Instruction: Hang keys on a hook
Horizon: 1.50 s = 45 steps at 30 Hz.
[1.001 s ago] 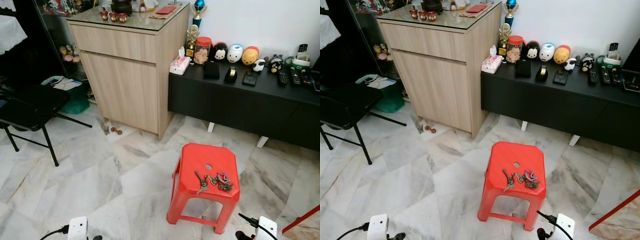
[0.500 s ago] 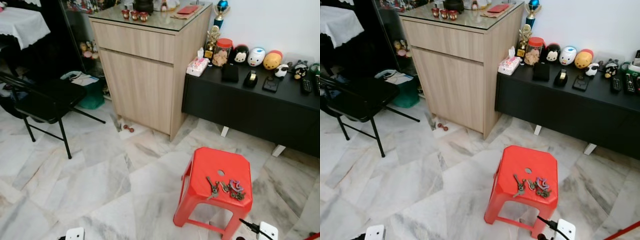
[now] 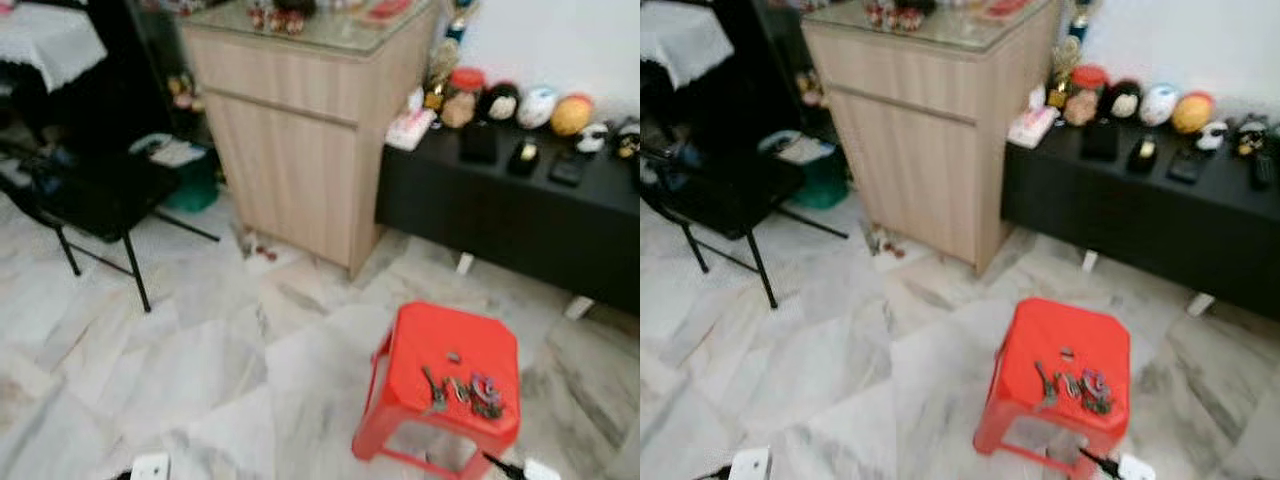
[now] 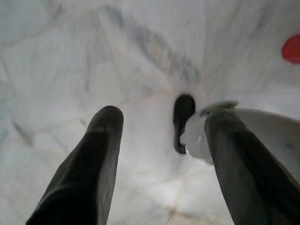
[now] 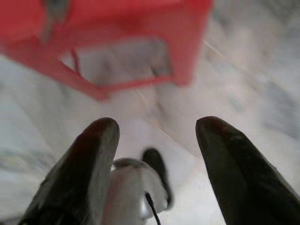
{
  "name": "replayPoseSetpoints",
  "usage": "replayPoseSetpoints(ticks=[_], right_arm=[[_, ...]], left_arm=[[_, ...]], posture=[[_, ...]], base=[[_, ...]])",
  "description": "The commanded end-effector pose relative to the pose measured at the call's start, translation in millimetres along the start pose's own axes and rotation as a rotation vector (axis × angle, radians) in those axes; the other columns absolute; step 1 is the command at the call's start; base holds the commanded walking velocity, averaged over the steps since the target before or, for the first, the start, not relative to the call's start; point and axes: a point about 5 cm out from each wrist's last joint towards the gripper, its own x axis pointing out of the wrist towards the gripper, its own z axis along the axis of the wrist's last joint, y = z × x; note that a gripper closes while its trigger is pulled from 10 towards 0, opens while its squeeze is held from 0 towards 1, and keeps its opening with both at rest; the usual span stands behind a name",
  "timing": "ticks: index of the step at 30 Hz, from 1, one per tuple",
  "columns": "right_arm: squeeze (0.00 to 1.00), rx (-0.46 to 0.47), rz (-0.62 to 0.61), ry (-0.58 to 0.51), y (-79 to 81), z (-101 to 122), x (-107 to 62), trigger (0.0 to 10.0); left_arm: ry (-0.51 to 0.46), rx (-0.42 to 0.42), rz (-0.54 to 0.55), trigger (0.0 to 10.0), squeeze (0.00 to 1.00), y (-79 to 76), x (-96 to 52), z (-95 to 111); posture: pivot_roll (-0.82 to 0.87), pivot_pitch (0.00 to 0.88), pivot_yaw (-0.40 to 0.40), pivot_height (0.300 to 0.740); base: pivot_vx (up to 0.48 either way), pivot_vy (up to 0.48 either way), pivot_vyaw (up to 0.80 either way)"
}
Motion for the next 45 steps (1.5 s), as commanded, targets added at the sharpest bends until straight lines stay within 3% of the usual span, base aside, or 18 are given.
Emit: replayPoseSetpoints(ticks=[1,21,23,36,45], right_arm=[[0.00,0.002,-0.037,0.017,-13.7,-6.7,-3.3,10.0],[0.00,-0.012,-0.036,-0.001,-13.8,4.0,-1.8,10.0],[0.00,-0.024,-0.006,-0.038,-9.3,16.3,-0.1,10.0],[0.00,-0.124,0.164,-0.145,16.1,38.6,2.3,10.0],[0.00,-0.135,0.180,-0.146,26.4,30.5,2.7,10.0]], left_arm=[[-0.029,0.010,-0.027,10.0,0.00,-9.2,3.1,10.9],[-0.029,-0.012,-0.026,10.0,0.00,-12.7,4.2,12.7],[-0.032,-0.020,-0.026,10.0,0.00,-13.8,4.3,13.0],[-0.023,-0.050,-0.022,10.0,0.00,-13.9,2.2,2.8],[-0.101,-0.067,-0.021,10.0,0.00,-13.5,2.2,11.7]], posture=[[-0.05,0.066,-0.007,0.740],[-0.05,0.000,-0.024,0.740],[-0.05,0.000,-0.032,0.740],[-0.04,0.050,-0.054,0.740],[-0.04,0.053,-0.044,0.740]], base=[[0.262,0.000,0.00],[0.223,0.000,0.00],[0.000,0.000,0.00],[0.000,0.000,0.00],[0.000,0.000,0.00]])
